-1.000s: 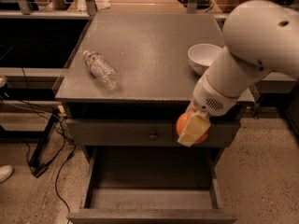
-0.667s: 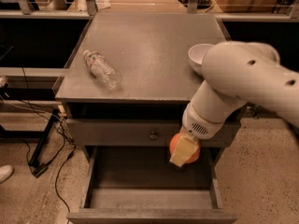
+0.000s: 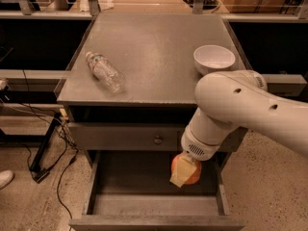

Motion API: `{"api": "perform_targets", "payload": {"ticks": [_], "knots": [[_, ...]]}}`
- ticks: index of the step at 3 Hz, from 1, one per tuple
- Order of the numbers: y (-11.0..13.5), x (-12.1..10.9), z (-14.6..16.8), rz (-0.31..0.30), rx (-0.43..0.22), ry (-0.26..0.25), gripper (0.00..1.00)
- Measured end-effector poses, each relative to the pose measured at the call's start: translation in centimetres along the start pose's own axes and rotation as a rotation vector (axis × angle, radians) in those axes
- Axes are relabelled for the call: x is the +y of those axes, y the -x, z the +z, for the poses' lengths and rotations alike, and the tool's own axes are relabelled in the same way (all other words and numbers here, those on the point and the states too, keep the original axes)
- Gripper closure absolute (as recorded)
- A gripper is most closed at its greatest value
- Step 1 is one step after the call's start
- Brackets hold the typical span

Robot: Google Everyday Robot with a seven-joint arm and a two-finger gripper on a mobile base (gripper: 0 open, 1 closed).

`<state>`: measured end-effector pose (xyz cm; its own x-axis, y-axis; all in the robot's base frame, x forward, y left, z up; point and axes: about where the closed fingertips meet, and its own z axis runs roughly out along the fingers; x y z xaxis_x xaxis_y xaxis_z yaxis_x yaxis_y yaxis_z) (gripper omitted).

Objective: Place orange into middle drawer

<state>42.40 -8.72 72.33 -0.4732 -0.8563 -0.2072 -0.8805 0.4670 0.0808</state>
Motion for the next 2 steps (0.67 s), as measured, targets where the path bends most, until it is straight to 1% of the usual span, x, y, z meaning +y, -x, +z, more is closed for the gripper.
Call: {"api": "perform_targets", "payload": {"ticks": [1, 2], "knots": [[-0.2, 1.3, 3.0, 0.078, -0.011, 0.023, 1.00], [0.1, 1.4, 7.1, 0.173, -0.011, 0.003, 1.00]]}}
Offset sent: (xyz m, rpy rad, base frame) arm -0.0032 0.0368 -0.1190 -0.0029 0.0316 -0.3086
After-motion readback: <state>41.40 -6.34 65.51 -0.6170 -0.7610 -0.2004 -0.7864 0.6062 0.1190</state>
